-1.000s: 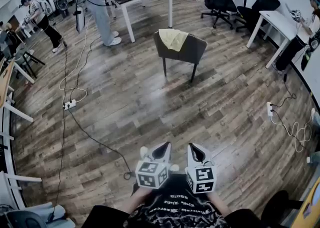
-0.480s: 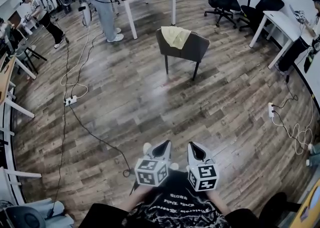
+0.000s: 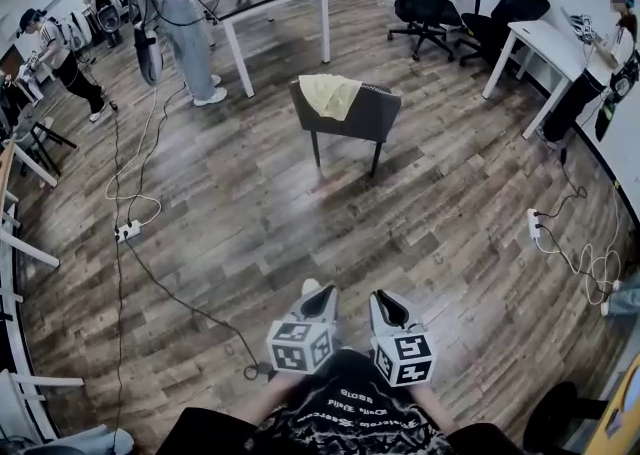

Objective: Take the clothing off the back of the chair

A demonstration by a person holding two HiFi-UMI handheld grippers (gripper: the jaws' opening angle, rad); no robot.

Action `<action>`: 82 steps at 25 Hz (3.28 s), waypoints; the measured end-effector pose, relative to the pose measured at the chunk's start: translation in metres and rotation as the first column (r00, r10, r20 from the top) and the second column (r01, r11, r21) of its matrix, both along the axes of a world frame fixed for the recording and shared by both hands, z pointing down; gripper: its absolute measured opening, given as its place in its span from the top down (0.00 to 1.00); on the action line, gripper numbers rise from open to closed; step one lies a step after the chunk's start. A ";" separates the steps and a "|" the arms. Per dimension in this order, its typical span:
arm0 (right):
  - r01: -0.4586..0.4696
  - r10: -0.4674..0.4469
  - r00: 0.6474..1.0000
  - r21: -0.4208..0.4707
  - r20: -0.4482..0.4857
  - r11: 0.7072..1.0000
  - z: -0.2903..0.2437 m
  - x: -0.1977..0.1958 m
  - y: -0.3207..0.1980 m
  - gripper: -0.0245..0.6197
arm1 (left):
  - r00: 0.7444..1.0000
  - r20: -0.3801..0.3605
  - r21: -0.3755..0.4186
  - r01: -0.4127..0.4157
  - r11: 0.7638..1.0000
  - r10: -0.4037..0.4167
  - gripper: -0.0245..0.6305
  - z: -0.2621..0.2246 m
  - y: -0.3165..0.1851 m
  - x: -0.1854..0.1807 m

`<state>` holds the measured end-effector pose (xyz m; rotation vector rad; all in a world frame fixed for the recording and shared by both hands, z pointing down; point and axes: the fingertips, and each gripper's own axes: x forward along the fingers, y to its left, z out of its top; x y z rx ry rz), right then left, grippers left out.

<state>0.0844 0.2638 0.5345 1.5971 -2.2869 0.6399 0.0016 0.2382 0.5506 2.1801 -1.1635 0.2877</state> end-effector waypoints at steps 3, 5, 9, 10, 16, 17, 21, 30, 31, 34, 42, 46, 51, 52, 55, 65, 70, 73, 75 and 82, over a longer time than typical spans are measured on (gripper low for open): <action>-0.028 0.028 0.999 -0.010 0.037 1.000 0.002 0.002 -0.028 0.91 | 1.000 0.007 -0.001 -0.018 1.000 0.018 0.95 0.001 -0.026 0.002; -0.035 0.036 0.998 -0.008 0.045 0.999 0.001 0.000 -0.051 0.91 | 1.000 0.008 -0.002 -0.021 1.000 0.021 0.95 0.001 -0.049 -0.002; -0.024 0.025 0.999 -0.021 0.040 0.999 0.003 -0.008 -0.093 0.91 | 1.000 0.015 -0.032 -0.011 0.999 0.012 0.95 0.008 -0.092 -0.012; -0.025 0.026 0.999 -0.026 0.038 0.999 0.003 -0.008 -0.104 0.91 | 1.000 0.015 -0.039 -0.013 0.999 0.014 0.95 0.010 -0.102 -0.013; -0.057 0.059 0.998 -0.052 0.031 0.997 0.003 -0.012 -0.162 0.91 | 0.998 -0.003 -0.050 -0.063 0.997 0.062 0.95 0.007 -0.163 -0.014; -0.063 0.064 0.998 -0.055 0.027 0.997 0.003 -0.013 -0.170 0.91 | 0.998 -0.008 -0.049 -0.068 0.996 0.068 0.95 0.007 -0.173 -0.015; -0.094 0.094 0.995 -0.059 0.009 0.994 0.002 -0.015 -0.198 0.91 | 0.995 -0.020 -0.034 -0.096 0.995 0.095 0.95 0.001 -0.211 -0.017; -0.152 0.152 0.988 -0.030 0.021 0.988 -0.004 -0.030 -0.244 0.92 | 0.990 -0.027 -0.022 -0.141 0.990 0.141 0.95 -0.003 -0.270 -0.034; -0.160 0.160 0.987 -0.026 0.021 0.987 -0.005 -0.029 -0.247 0.92 | 0.989 -0.030 -0.019 -0.144 0.989 0.144 0.95 -0.004 -0.275 -0.034; -0.193 0.194 0.981 -0.037 0.029 0.981 -0.005 -0.025 -0.256 0.92 | 0.986 -0.032 -0.013 -0.165 0.986 0.165 0.95 -0.007 -0.287 -0.033; -0.242 0.247 0.965 -0.066 0.086 0.968 -0.004 -0.018 -0.265 0.92 | 0.984 -0.033 -0.029 -0.173 0.984 0.172 0.95 -0.005 -0.299 -0.034; -0.237 0.242 0.965 -0.066 0.103 0.969 -0.001 -0.016 -0.274 0.92 | 0.987 -0.036 -0.019 -0.159 0.987 0.158 0.95 -0.005 -0.306 -0.038; -0.179 0.184 0.978 -0.056 0.101 0.982 0.000 -0.023 -0.301 0.91 | 0.995 -0.028 -0.013 -0.097 0.995 0.097 0.95 -0.004 -0.326 -0.050; -0.166 0.171 0.980 -0.054 0.101 0.985 0.000 -0.024 -0.306 0.91 | 0.996 -0.022 -0.012 -0.083 0.996 0.083 0.95 -0.003 -0.331 -0.051; -0.130 0.136 0.985 -0.058 0.105 0.990 0.002 -0.027 -0.322 0.91 | 0.999 0.021 -0.018 -0.033 0.999 0.033 0.95 0.001 -0.344 -0.057; -0.064 0.080 0.987 -0.122 0.138 0.991 0.018 -0.015 -0.382 0.85 | 0.995 0.089 -0.096 0.058 0.994 -0.049 0.95 0.023 -0.390 -0.051; -0.033 0.053 0.987 -0.131 0.152 0.991 0.020 -0.001 -0.420 0.84 | 0.997 0.070 -0.123 0.036 0.992 -0.028 0.95 0.028 -0.423 -0.028; -0.009 0.031 0.987 -0.140 0.157 0.990 0.022 0.006 -0.441 0.84 | 0.996 0.084 -0.139 0.037 0.990 -0.026 0.95 0.031 -0.441 -0.018; 0.004 0.022 0.986 -0.150 0.168 0.989 0.023 0.009 -0.453 0.81 | 0.996 0.079 -0.144 0.038 0.989 -0.027 0.95 0.031 -0.453 -0.013; 0.051 -0.007 0.972 -0.180 0.235 0.982 0.026 0.013 -0.495 0.69 | 0.993 0.098 -0.154 0.086 0.984 -0.072 0.94 0.030 -0.502 -0.013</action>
